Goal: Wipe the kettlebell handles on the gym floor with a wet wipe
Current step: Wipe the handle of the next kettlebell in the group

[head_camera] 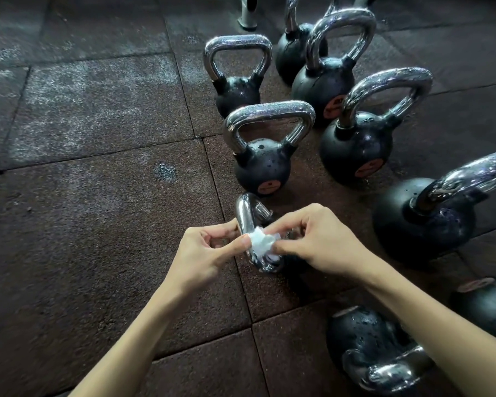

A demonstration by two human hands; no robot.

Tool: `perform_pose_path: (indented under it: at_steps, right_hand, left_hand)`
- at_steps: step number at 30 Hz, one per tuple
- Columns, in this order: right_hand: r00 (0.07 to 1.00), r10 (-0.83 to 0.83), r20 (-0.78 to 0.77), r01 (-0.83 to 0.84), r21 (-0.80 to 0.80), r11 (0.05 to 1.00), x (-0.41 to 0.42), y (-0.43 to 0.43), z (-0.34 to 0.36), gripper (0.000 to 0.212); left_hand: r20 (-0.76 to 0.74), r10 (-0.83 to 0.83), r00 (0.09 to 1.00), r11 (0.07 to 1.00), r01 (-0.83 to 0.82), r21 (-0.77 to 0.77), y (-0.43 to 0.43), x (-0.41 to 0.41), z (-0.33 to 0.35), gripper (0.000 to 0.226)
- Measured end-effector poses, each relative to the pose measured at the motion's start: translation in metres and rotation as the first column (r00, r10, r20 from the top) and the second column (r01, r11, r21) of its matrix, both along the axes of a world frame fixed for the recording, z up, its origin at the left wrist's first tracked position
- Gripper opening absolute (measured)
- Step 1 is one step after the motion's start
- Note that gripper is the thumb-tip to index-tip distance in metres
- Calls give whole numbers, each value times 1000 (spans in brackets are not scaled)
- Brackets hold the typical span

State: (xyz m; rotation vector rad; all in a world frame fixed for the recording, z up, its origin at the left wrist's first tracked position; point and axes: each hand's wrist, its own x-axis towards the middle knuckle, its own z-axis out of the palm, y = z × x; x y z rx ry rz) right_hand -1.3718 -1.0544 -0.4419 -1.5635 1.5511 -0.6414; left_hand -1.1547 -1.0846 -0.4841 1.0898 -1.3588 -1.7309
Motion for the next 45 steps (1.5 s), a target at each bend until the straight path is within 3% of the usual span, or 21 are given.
perform_pose_path:
  at_steps: [2,6,11,17,21,25,30,38,45]
  right_hand:
    - [999,44,-30,-45,-38,998,1,6,2,24]
    - [997,-40,-65,33,-112,993,1,-5,5,22]
    - [986,120,-117,-138,-157,978,-5,19,10,23]
    - [984,19,-178,-40,-115,993,-16,29,0,27]
    - [983,59,-171,-74,-86,994,-12,30,4,19]
    - [965,102,-243,-107,-9,994,-17,18,0,26]
    - [960,-128,-250,87,-169,982,-18,-22,3,14]
    - [918,-192,-347,132,-188,973,8,-44,-28,16]
    - [924,-285,-257,200,-313,929,26,-44,-30,10]
  left_hand:
    - [30,26,999,1000,-26,3,-1,2,-4,31]
    - [40,28,999,1000,-28,4,-3,-1,-8,41]
    - [72,75,995,997,-77,22,-5,-3,-6,59]
    - [125,57,991,998,-56,-16,-5,-5,-6,46]
    - [135,47,990,999,-44,-27,-7,-1,-9,42]
    - [134,-1,991,1000,2,-13,-7,3,-3,38]
    - [171,-30,985,999,34,-21,-14,11,-6,43]
    - [155,-74,985,997,79,-26,-12,7,-2,38]
    - [195,-106,975,988,125,-89,-13,3,2,34]
